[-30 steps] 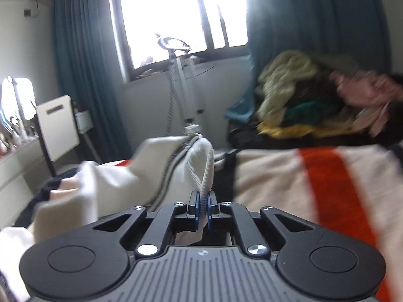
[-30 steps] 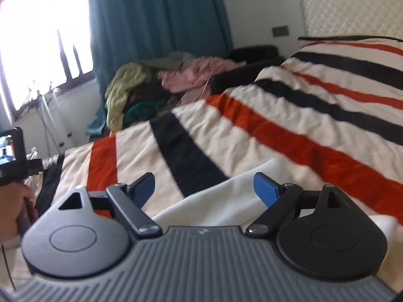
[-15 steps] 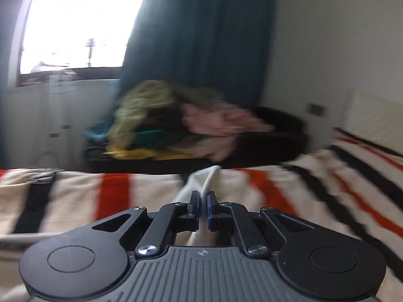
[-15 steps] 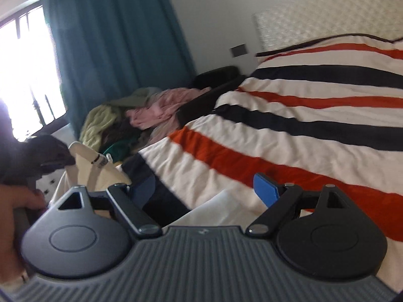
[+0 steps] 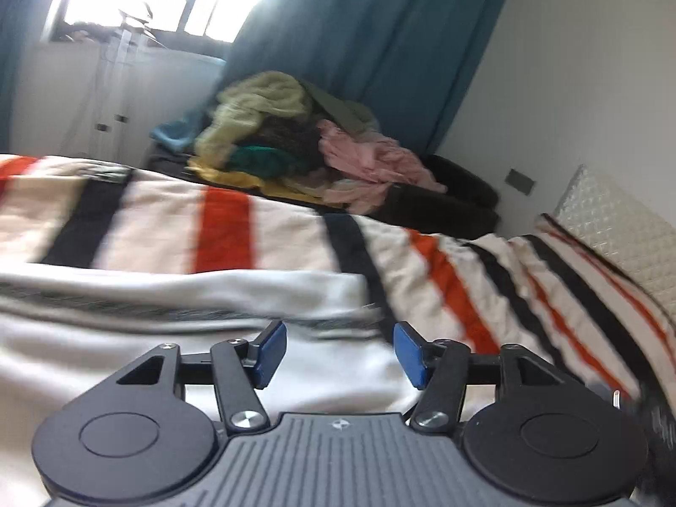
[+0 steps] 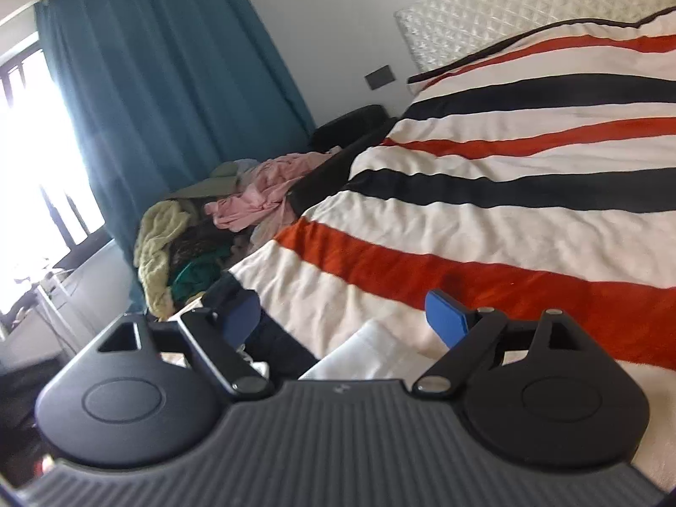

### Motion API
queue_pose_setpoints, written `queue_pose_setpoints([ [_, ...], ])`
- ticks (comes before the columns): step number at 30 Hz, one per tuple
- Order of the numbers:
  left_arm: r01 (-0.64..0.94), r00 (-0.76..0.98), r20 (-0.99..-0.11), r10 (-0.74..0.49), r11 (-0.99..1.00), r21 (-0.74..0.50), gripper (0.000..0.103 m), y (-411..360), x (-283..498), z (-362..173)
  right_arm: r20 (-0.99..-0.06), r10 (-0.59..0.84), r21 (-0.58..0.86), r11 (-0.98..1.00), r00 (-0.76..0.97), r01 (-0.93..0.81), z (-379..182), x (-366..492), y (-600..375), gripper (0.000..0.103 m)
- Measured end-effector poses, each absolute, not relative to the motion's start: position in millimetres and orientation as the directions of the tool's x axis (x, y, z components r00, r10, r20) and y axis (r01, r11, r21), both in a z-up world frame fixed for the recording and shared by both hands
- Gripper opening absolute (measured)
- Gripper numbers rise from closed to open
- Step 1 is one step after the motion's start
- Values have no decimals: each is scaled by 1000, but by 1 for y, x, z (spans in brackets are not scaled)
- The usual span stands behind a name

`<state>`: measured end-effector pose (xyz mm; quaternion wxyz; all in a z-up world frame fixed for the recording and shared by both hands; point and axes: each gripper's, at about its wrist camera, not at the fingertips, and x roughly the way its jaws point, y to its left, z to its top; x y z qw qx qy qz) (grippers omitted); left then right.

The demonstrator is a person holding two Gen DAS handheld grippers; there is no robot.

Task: Fold clothes

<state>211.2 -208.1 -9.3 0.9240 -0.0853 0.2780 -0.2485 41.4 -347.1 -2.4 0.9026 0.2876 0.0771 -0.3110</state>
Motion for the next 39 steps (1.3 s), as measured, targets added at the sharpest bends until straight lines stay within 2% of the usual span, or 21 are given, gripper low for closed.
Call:
queue_pose_setpoints([
  [5, 352, 803, -476, -358, 930, -105, 69, -119, 138, 2, -324, -409, 460, 720, 853, 520, -2, 52, -329, 87],
  [8, 275, 819, -490, -298, 954, -120, 71, -64, 110, 5, -334, -325, 445, 773, 885, 452, -4, 58, -310, 87],
  [13, 244, 828, -478, -292, 956, -162, 71, -29, 99, 4, -309, -260, 319, 878, 915, 357, 1, 62, -265, 86],
  [17, 219, 835, -469, -287, 956, -195, 73, -2, 90, 2, -284, -205, 302, 908, 937, 290, 8, 59, -245, 86],
  [20, 200, 840, -462, -283, 955, -219, 74, 18, 84, 2, -318, -170, 326, 904, 933, 276, 4, 65, -240, 86],
  [24, 186, 815, -504, -287, 952, -243, 74, 11, 96, -14, -366, -151, 310, 910, 918, 274, -7, 82, -230, 84],
  [30, 96, 831, -492, -259, 939, -331, 74, 20, 110, -26, -434, 55, 521, 829, 899, 201, -35, 139, -241, 84],
  [34, 25, 829, -511, -229, 926, -376, 74, 34, 124, -34, -457, 174, 734, 628, 872, 260, -75, 194, -258, 84],
  [37, -44, 820, -532, -210, 904, -426, 72, 49, 133, -42, -364, 146, 834, 492, 920, 252, -96, 221, -270, 83],
  [39, -72, 803, -561, -204, 900, -431, 69, 54, 138, -47, -355, 78, 838, 468, 932, 280, -100, 235, -274, 83],
])
